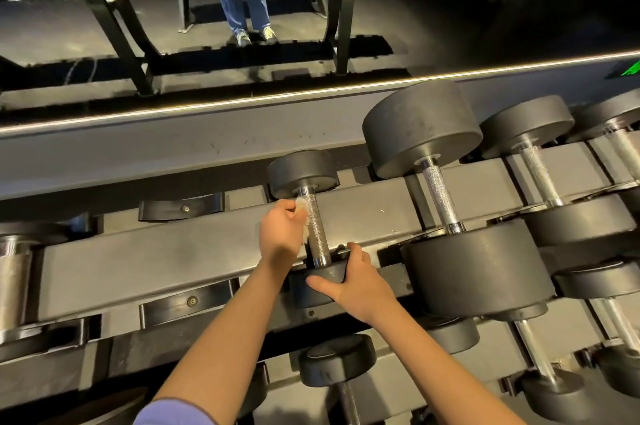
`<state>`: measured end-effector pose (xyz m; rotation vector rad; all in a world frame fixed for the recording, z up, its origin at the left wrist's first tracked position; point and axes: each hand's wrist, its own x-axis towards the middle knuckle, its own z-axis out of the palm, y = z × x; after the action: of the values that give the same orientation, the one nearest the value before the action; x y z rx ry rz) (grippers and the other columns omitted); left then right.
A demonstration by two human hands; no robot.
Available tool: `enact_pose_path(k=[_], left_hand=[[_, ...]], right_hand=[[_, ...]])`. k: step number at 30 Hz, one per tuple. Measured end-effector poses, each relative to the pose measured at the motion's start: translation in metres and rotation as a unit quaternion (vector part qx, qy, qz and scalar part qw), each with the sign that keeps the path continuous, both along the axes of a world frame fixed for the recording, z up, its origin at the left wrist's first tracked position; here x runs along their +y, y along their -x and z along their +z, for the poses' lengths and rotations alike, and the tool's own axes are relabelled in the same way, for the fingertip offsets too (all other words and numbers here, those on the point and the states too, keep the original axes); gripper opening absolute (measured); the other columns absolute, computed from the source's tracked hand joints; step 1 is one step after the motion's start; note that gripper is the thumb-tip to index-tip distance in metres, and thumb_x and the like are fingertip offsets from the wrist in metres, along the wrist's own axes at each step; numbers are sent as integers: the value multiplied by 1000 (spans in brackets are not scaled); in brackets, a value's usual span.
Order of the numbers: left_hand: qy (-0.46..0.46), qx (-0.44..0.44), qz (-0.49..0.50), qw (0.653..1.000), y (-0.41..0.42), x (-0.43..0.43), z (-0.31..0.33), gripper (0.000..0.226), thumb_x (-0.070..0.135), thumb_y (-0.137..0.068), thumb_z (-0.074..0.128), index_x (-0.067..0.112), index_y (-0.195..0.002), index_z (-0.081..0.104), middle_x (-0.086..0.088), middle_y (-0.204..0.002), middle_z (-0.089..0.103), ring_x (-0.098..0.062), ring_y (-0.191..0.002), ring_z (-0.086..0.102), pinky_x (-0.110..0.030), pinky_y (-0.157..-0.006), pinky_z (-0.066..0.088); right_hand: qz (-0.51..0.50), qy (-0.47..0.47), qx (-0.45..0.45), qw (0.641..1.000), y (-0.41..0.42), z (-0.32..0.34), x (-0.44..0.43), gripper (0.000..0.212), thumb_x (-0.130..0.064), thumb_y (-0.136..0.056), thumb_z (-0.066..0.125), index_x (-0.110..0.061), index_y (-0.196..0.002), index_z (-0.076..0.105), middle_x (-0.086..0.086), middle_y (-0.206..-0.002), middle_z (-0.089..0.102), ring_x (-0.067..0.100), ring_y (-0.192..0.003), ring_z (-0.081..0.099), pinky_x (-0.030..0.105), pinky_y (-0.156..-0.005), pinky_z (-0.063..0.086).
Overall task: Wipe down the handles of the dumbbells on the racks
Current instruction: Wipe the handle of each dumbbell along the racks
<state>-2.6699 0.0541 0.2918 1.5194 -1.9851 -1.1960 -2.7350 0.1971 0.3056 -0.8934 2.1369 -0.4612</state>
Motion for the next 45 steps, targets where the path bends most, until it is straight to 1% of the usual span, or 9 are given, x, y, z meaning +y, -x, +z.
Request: enact_pose_path(k=[12,15,18,24,28,34,37,42,45], left_hand=[[-54,31,-72,995,-27,20,-10,32,16,-88,62,7,-57,63,-6,-56,59,-14,-58,51,-28,-60,41],[-51,90,-42,994,-29,18,3,21,15,-89,64,10,-69,68,3,-57,61,0,-51,52,-18,-55,41],[-55,118,-53,990,-26,14,12,12,9,-88,64,8,-76,66,7,-57,58,4,-51,54,-10,-53,40],[-83,166,-69,980,-18,4,20,7,17,-82,71,16,-87,66,-1,-73,69,-16,-71,64,-30,-67,52],[-88,145,-114,979,-13,-1,22,7,14,-87,67,16,-81,65,-1,-72,67,-5,-65,62,-29,-67,50],[197,77,-130,969,-21,-20,25,36,26,-93,46,10,-123,60,1,-121,54,-10,-115,48,-16,-99,33],[185,13,-160,970,-21,-26,21,51,29,-92,42,9,-138,49,-1,-142,43,-13,-131,35,-21,-106,24],[203,11,-159,966,-21,-31,16,42,21,-96,43,9,-136,52,-3,-142,44,-16,-130,37,-20,-105,25],[190,14,-161,968,-21,-32,15,40,17,-99,45,13,-138,50,0,-144,41,-15,-131,35,-22,-106,26]], right_hand=[[16,-9,37,999,2,-7,1,96,-78,-73,51,-15,-141,25,5,-143,39,27,-127,42,52,-106,33],[48,-5,74,996,8,-5,-1,74,-69,-88,34,-23,-145,27,1,-149,35,23,-136,32,54,-113,19],[5,112,99,989,16,1,-11,47,-50,-97,36,-27,-136,47,-4,-137,50,16,-128,43,47,-110,28],[-147,249,-138,947,21,11,-42,20,-22,-94,57,-18,-112,65,4,-104,69,15,-96,64,29,-86,52],[-221,269,-207,914,25,8,-51,3,-14,-87,67,-14,-91,68,7,-78,65,18,-71,59,27,-66,50],[-220,238,-80,943,29,-11,-50,4,-11,-84,69,-13,-87,67,1,-70,60,9,-59,51,16,-56,43],[-176,202,-30,963,21,-23,-49,16,-12,-84,71,-12,-99,70,-4,-73,61,5,-62,54,11,-59,41],[-192,215,-18,957,22,-25,-62,7,-14,-84,71,-9,-89,73,2,-73,67,19,-66,61,32,-68,53],[-199,240,-21,950,25,-21,-81,7,-17,-85,71,-11,-88,73,-1,-71,66,14,-64,58,29,-65,50]])
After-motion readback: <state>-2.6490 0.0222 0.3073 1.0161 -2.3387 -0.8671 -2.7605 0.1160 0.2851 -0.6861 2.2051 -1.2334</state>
